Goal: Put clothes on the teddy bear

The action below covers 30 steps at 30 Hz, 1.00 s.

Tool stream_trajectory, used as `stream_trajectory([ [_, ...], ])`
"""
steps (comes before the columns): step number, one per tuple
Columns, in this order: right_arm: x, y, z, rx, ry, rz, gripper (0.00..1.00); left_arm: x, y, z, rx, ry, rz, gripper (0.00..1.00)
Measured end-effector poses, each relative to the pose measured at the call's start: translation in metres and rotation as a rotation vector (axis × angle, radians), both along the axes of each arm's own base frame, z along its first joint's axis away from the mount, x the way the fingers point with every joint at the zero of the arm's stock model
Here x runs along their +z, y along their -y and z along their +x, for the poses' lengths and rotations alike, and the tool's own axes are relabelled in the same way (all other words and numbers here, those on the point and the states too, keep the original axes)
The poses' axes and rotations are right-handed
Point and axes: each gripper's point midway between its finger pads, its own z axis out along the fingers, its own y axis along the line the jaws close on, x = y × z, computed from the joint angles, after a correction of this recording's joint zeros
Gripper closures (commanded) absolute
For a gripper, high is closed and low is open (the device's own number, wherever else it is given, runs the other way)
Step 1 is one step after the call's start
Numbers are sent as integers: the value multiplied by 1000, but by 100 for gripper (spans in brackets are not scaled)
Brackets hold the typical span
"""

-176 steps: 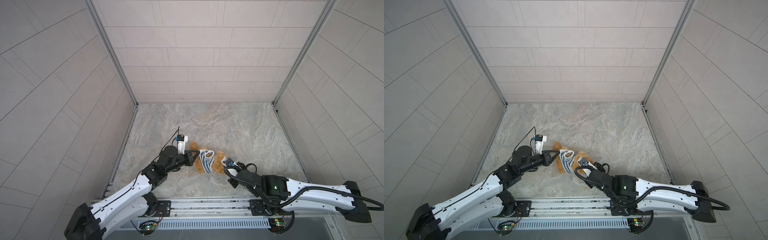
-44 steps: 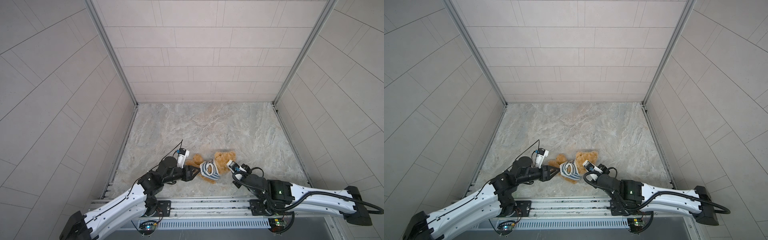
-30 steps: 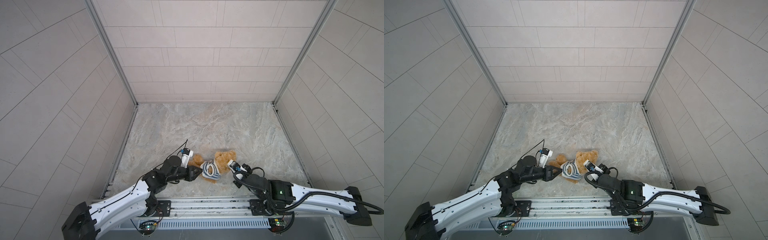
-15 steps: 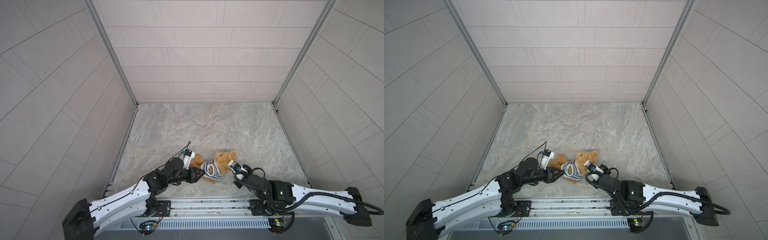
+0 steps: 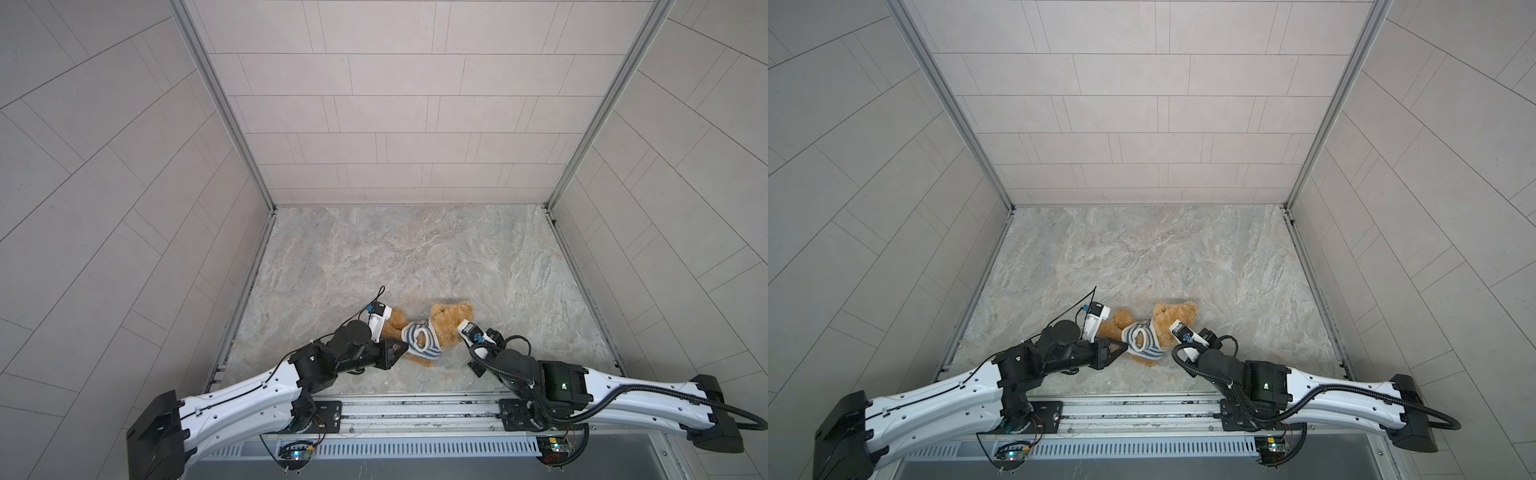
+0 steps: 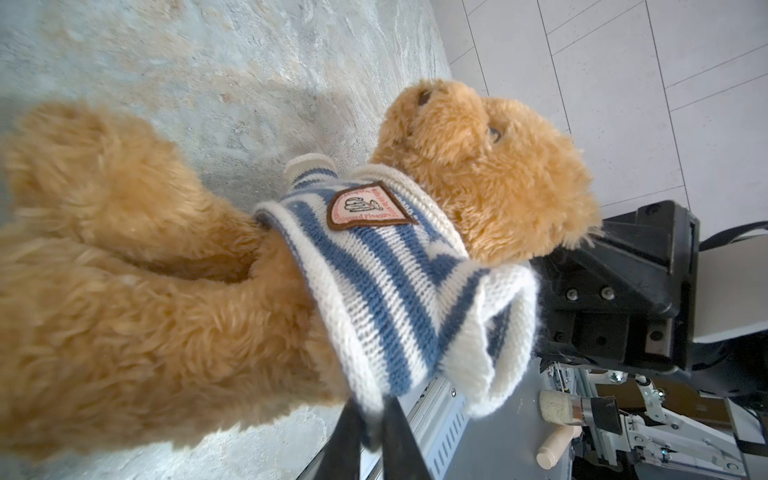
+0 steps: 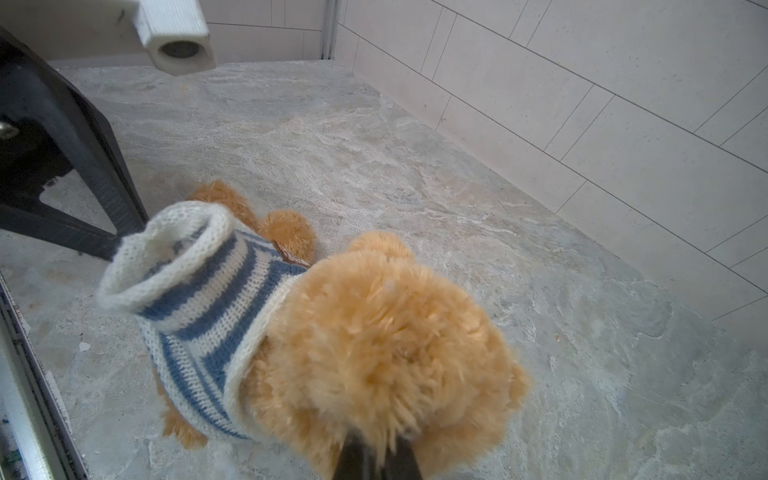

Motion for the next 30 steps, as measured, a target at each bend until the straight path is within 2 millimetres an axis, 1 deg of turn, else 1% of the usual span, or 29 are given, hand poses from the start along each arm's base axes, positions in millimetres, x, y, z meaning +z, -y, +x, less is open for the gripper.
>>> stream_trajectory([
  [4, -2, 1, 0, -4, 0, -5, 100, -3, -4, 1, 19, -4, 18, 99],
  [5, -2, 2, 1, -8, 2, -5, 100, -5, -5, 2, 24, -7, 25, 100],
  [9, -2, 7, 3, -36, 6, -8, 100, -7, -14, 6, 56, -11, 41, 100],
  [17, 6, 20, 5, -92, 11, 42, 100, 6, -32, 21, 136, 14, 1, 100],
  [22, 5, 24, 5, -106, 1, 57, 100, 4, -36, 22, 153, 12, -1, 100],
  [30, 4, 25, 4, -107, -9, 62, 100, 3, -42, 23, 176, 14, -14, 100],
])
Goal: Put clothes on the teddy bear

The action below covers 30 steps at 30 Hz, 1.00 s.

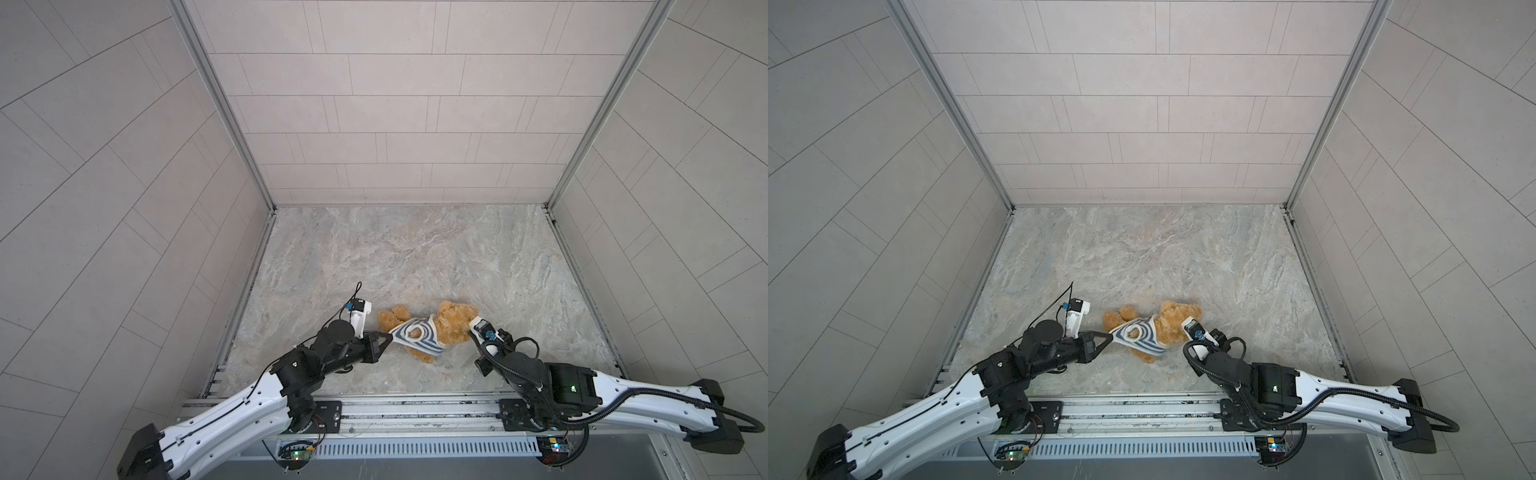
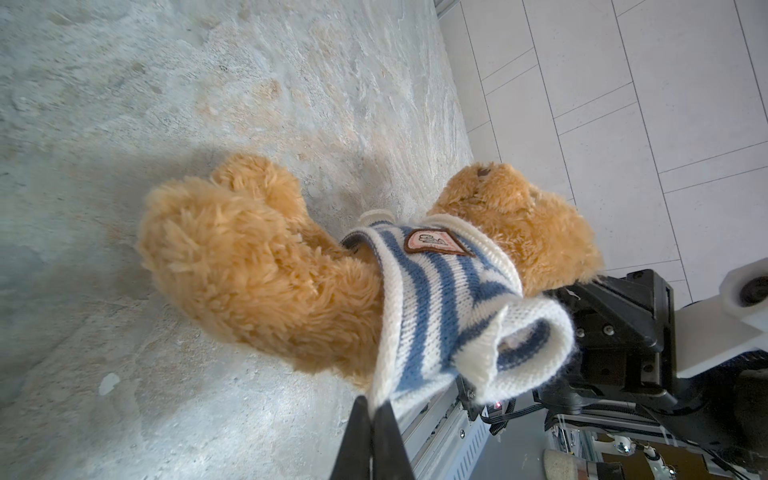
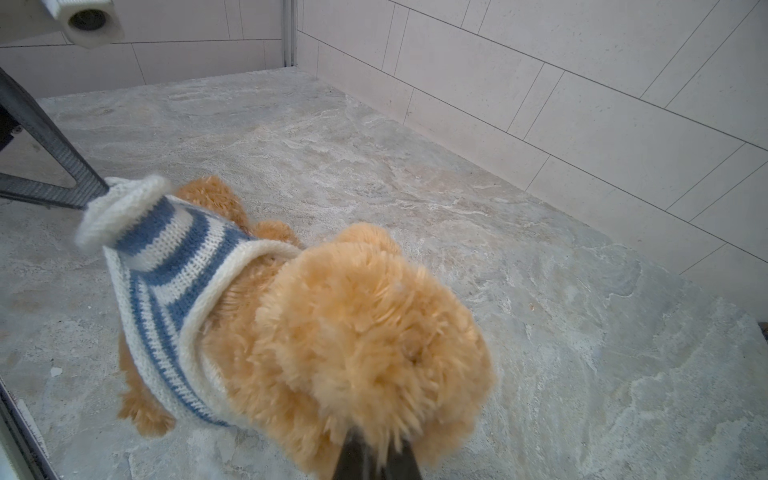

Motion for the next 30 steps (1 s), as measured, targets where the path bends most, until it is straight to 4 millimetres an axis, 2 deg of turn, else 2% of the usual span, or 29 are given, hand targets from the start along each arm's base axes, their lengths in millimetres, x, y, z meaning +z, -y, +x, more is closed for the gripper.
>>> stream_trajectory([
  [7, -4, 0, 1, -9, -3, -22, 100, -14, 11, 2, -57, -17, 67, 100],
  [14, -17, 0, 5, -41, -28, -64, 100, -32, 24, 4, -103, -44, 119, 100],
  [21, -25, -1, 11, -76, -51, -77, 100, -37, 42, 0, -160, -39, 141, 100],
  [30, -34, -3, 21, -123, -102, -43, 100, -49, 53, -4, -185, -37, 160, 100],
])
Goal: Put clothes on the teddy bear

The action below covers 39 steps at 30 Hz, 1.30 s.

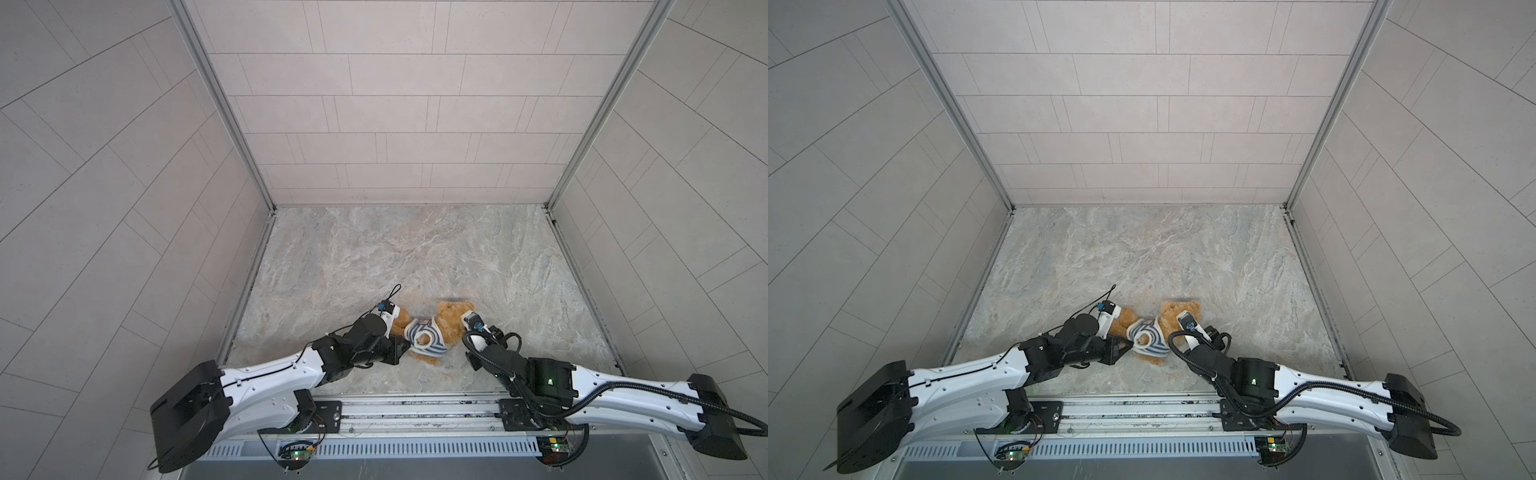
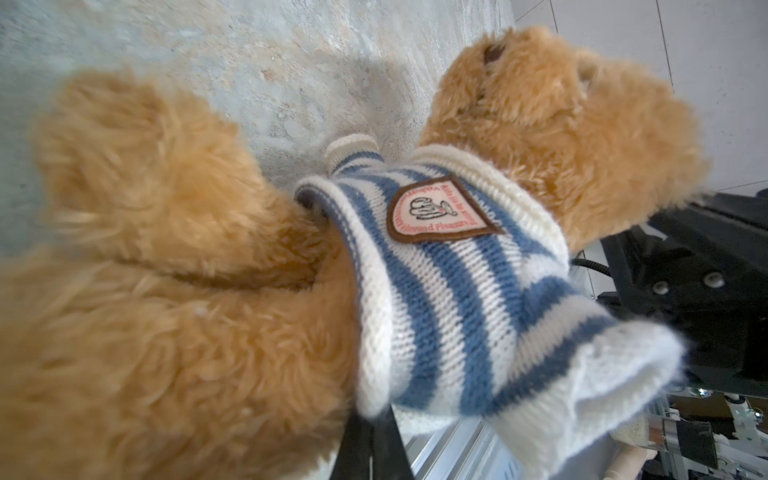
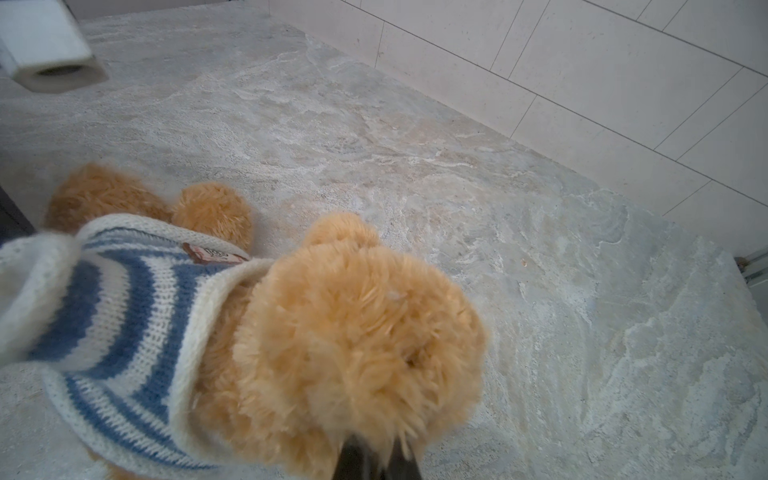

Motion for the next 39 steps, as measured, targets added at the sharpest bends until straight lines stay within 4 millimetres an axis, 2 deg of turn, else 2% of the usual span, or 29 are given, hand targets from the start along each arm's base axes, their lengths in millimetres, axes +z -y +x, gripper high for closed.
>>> stream_trajectory([
  [6, -8, 2, 7, -37, -49, 31, 100, -6, 3, 0, -4, 7, -1, 100],
  [13, -14, 3, 10, -53, -84, 51, 100, -2, 5, -1, -4, 26, -26, 100],
  [14, -13, 2, 10, -48, -85, 53, 100, -1, 5, -1, -3, 27, -27, 98],
  [17, -10, -5, 8, -12, -85, 69, 100, 3, 3, -3, 0, 34, -35, 82],
  [20, -8, -13, 5, 45, -79, 89, 100, 14, -3, -5, 2, 57, -44, 75],
  [25, -9, -19, 0, 118, -66, 63, 100, 28, -21, -9, 19, 96, -35, 58],
  [28, -7, -20, 0, 144, -48, 38, 100, 28, -30, -12, 18, 97, -7, 53],
  [31, -5, -21, 2, 162, -31, 21, 100, 29, -38, -14, 5, 90, 49, 55],
  [35, -3, -21, 6, 179, -21, 15, 100, 49, -42, -9, -16, 99, 72, 56],
  [39, -5, -23, 10, 203, -26, -1, 100, 77, -46, 8, -9, 125, 62, 54],
])
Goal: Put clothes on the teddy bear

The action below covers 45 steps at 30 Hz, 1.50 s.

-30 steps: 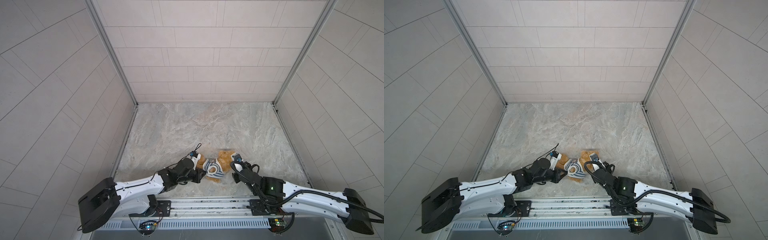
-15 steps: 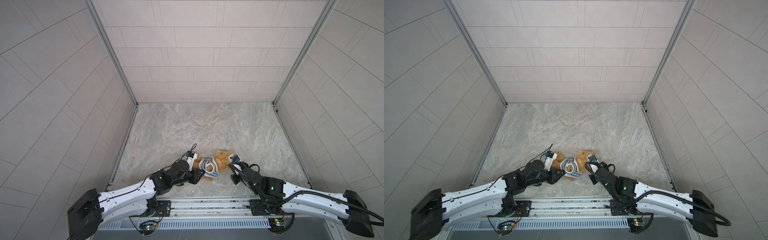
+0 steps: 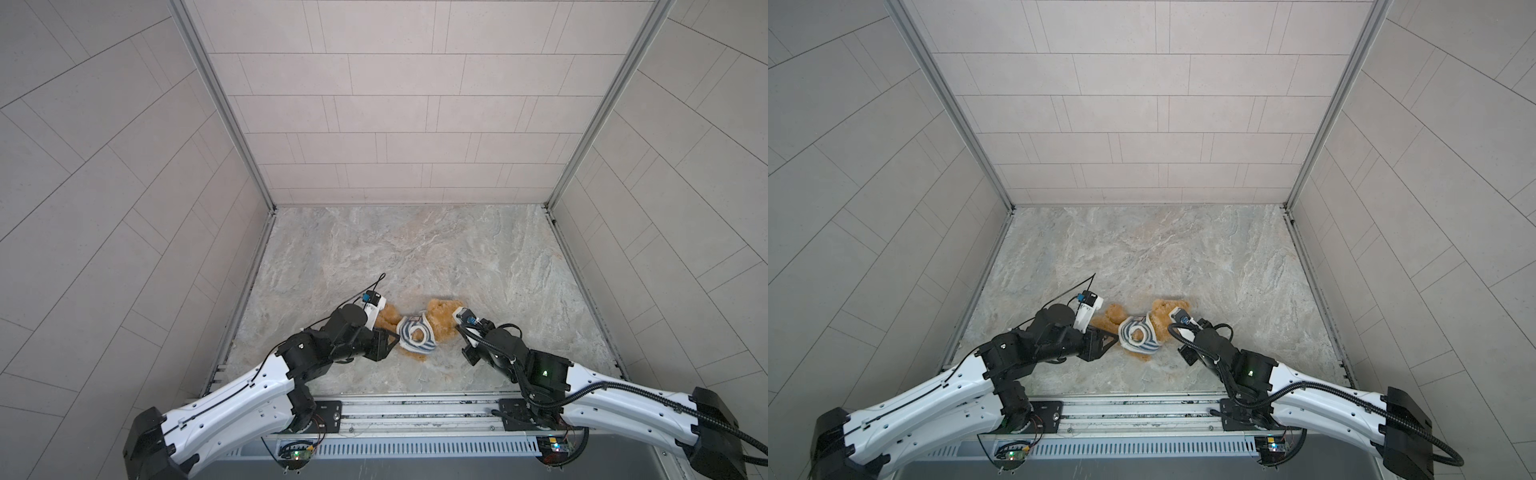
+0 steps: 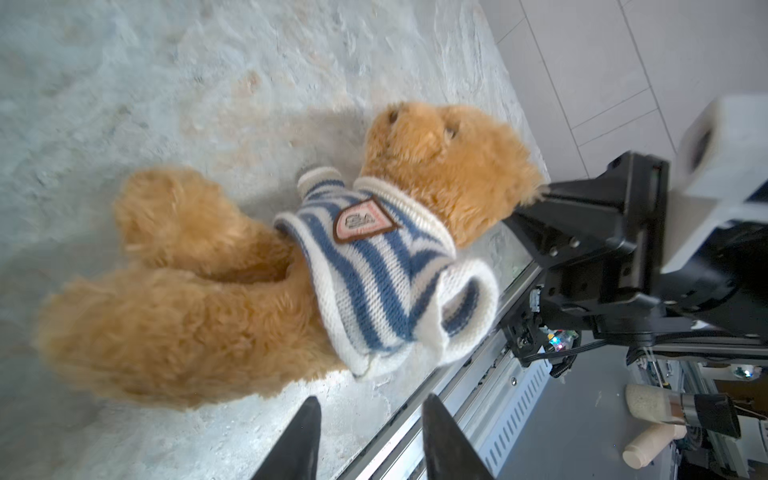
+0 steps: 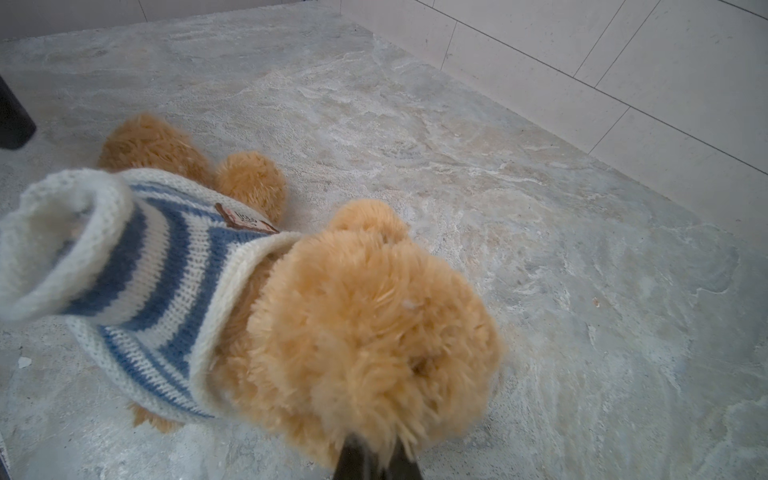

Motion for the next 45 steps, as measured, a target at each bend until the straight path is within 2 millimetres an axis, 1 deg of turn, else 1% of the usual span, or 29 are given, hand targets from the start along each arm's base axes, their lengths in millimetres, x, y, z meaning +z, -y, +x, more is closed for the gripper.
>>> stream_trajectory([
  [2, 0, -3, 1, 16, 0, -4, 100, 6, 1, 9, -5, 3, 4, 54],
  [4, 0, -7, 1, 34, 1, -3, 100, 5, 6, 17, -23, -8, 23, 58],
  [5, 0, -9, 1, 40, 1, -3, 100, 1, 9, 19, -33, -22, 35, 58],
  [8, 0, -13, 3, 55, -2, 1, 100, -20, 17, 19, -71, -79, 76, 61],
  [10, 0, -15, 5, 58, -7, 4, 97, -33, 20, 17, -88, -111, 88, 62],
  [13, 1, -17, 8, 57, -14, 10, 86, -44, 25, 11, -105, -130, 85, 62],
  [16, 2, -16, 8, 45, -31, 19, 72, -48, 37, -1, -142, -132, 70, 62],
  [17, 3, -15, 8, 37, -41, 23, 69, -49, 40, -4, -151, -135, 63, 62],
  [19, 10, -13, 8, 19, -59, 43, 63, -55, 49, -11, -168, -144, 49, 62],
  [20, 15, -12, 9, 8, -66, 62, 60, -57, 52, -13, -170, -151, 42, 62],
  [22, 27, -10, 9, -18, -80, 111, 53, -64, 58, -17, -173, -166, 31, 62],
  [24, 39, -7, 9, -40, -97, 162, 46, -67, 63, -20, -174, -175, 20, 62],
  [27, 48, -3, 9, -76, -149, 219, 40, -66, 70, -20, -169, -169, -5, 61],
  [33, 55, 3, 20, -151, -284, 283, 34, -73, 74, -23, -151, -164, -32, 61],
  [35, 55, 2, 25, -163, -323, 297, 31, -76, 77, -25, -151, -166, -37, 61],
  [38, 49, -4, 27, -164, -380, 292, 28, -78, 84, -25, -151, -164, -45, 60],
  [41, 37, -9, 26, -155, -435, 272, 26, -83, 91, -27, -156, -165, -52, 59],
  [45, 23, -13, 23, -146, -483, 272, 22, -89, 98, -30, -162, -179, -58, 61],
])
